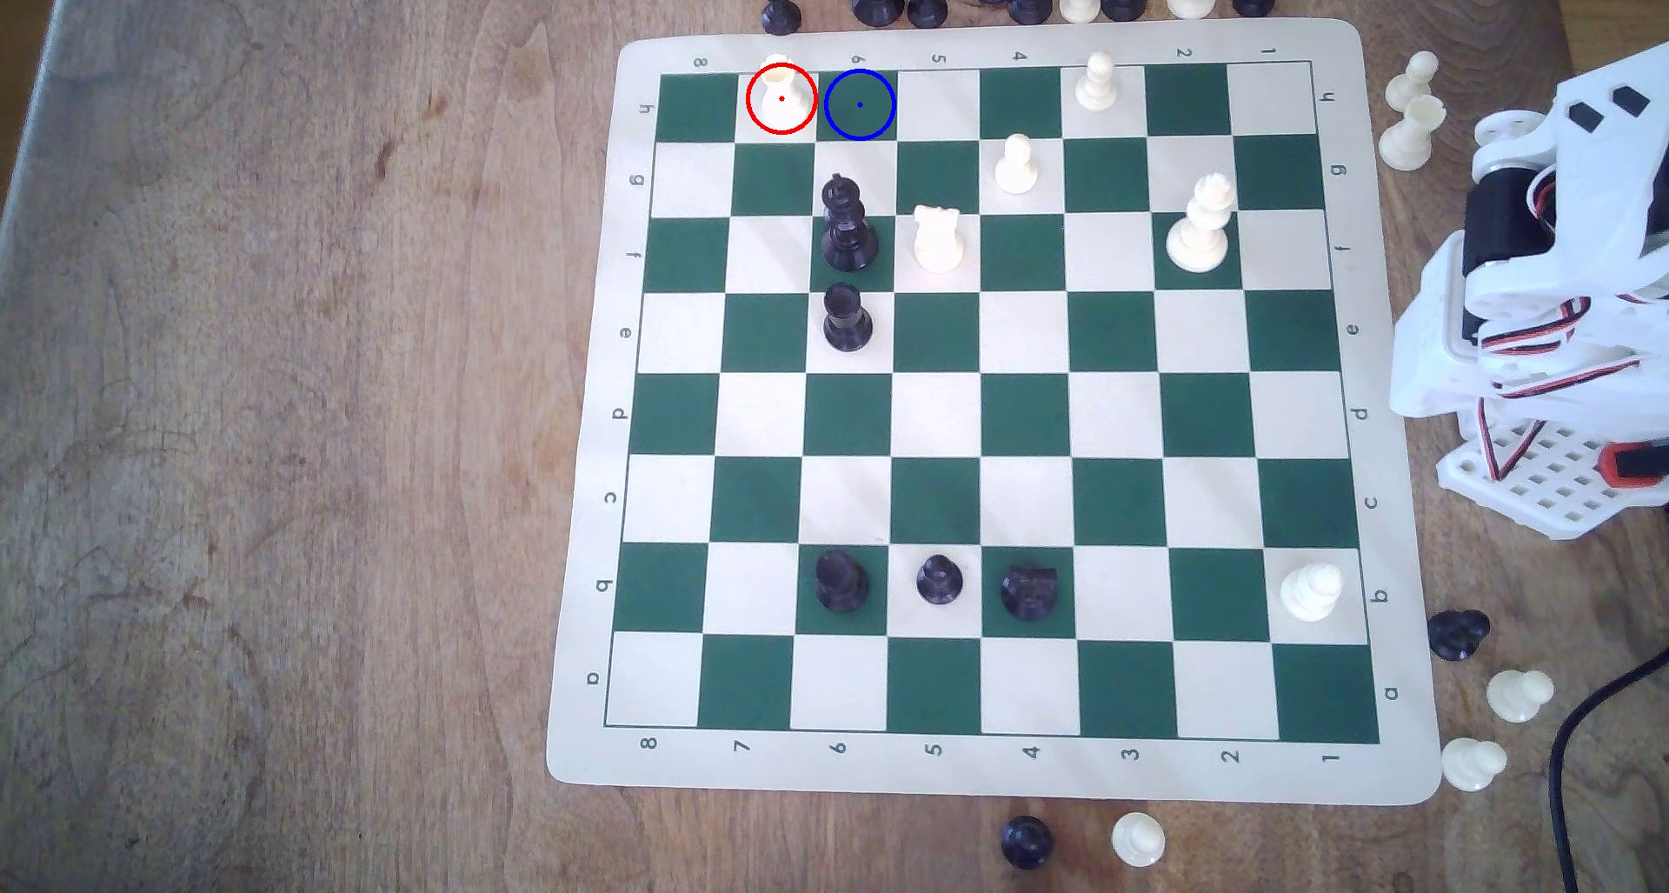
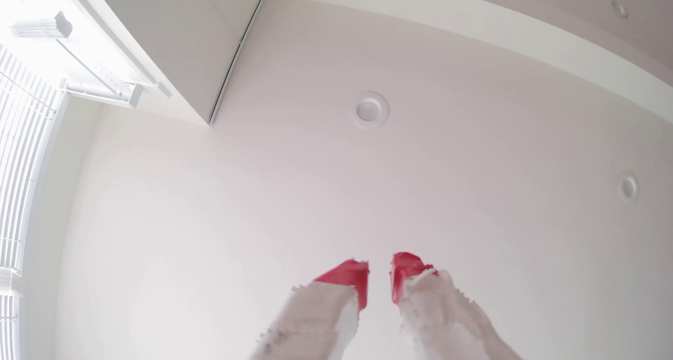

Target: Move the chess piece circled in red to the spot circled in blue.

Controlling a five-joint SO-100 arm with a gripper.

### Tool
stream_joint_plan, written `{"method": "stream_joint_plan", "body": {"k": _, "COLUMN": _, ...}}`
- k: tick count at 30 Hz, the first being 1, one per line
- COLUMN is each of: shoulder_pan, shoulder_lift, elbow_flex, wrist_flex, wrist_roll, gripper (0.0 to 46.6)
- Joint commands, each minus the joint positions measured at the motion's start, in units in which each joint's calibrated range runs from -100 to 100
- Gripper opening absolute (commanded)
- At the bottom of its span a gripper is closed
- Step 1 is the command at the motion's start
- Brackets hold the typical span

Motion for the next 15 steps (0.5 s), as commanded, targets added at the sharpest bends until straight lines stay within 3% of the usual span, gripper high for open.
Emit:
{"method": "stream_joint_plan", "body": {"k": 1, "shoulder_pan": 3.5, "shoulder_lift": -0.3, "elbow_flex": 1.2, "wrist_flex": -1.1, "wrist_roll": 0.1, "gripper": 3.3}}
{"method": "stream_joint_plan", "body": {"k": 7, "shoulder_pan": 3.9, "shoulder_lift": -0.2, "elbow_flex": 0.7, "wrist_flex": 7.7, "wrist_roll": 0.1, "gripper": 3.3}}
{"method": "stream_joint_plan", "body": {"k": 15, "shoulder_pan": 3.6, "shoulder_lift": -0.2, "elbow_flex": -3.4, "wrist_flex": 41.5, "wrist_roll": -0.1, "gripper": 3.2}}
